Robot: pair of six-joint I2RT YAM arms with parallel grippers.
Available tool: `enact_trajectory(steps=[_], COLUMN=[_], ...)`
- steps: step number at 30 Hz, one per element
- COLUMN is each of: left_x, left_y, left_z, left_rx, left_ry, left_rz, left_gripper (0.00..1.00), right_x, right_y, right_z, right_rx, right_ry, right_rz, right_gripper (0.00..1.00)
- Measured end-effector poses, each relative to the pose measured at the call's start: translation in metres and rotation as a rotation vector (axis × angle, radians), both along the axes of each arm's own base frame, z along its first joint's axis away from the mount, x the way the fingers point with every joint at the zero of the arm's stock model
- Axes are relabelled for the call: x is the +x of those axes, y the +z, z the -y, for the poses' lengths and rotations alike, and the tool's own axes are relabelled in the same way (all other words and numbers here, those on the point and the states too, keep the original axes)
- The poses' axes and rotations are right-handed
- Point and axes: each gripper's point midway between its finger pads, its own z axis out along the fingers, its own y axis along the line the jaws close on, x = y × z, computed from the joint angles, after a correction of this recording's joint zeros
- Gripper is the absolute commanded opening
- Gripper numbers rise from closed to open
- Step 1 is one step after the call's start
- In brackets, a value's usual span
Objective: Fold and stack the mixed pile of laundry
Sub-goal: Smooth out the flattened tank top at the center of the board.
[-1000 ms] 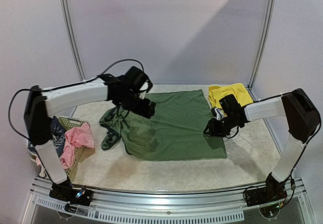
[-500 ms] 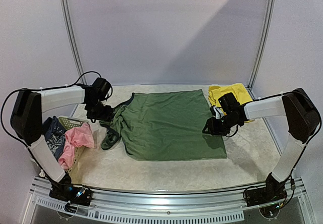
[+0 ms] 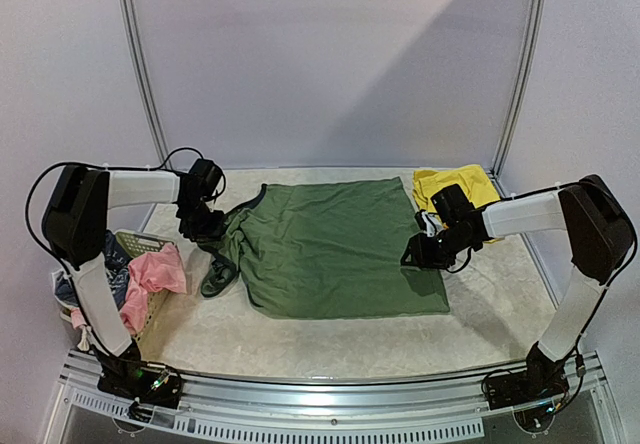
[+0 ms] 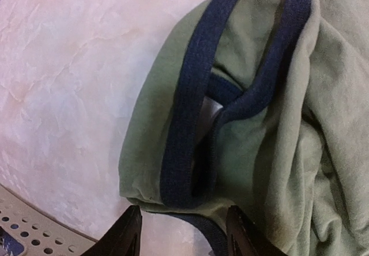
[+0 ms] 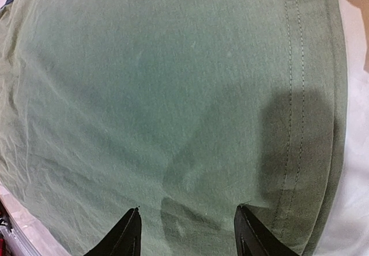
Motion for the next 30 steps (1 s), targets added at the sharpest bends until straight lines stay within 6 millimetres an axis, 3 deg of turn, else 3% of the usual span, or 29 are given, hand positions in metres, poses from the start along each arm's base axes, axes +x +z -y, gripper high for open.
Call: enact_trajectory(steps=[5,10,16,23,26,30], left_x=[0.014,0.026,0.026,0.022,0.020,0.019], left_y=[0.007,0.008,0.005,-0.006,-0.014,-0.016], left_z=[0.000,-0.001,-0.002,-0.005,-0.006,-0.007], left_rx=[-0.013,-0.017,-0.009,0.009,0.018,0.021], left_ry=[0.010,0.020,0.023,0.033,0.032,0.035], left_rz=[0.028,0.042,0.029,-0.006,-0.029,-0.038], left_gripper=[0.42,0.40,0.39,0.21,0.00,0.00], right_x=[0.000,0.000,0.000,0.001,0.002,0.003], right_y=[0.000,0.000,-0.001,-0.002,-0.001,0.000], right_z=[0.000,0.000,0.000,0.000,-0.001,-0.001], right_rx=[-0.003,-0.011,-0.013,-0.016,-0.014,-0.013], right_ry=[0.001,0.000,-0.001,-0.001,-0.001,-0.002], right_rz=[0.002,0.006,0.006,0.004,0.007,0.010], right_gripper=[0.55,0.56,0.56,0.56,0.56,0.56])
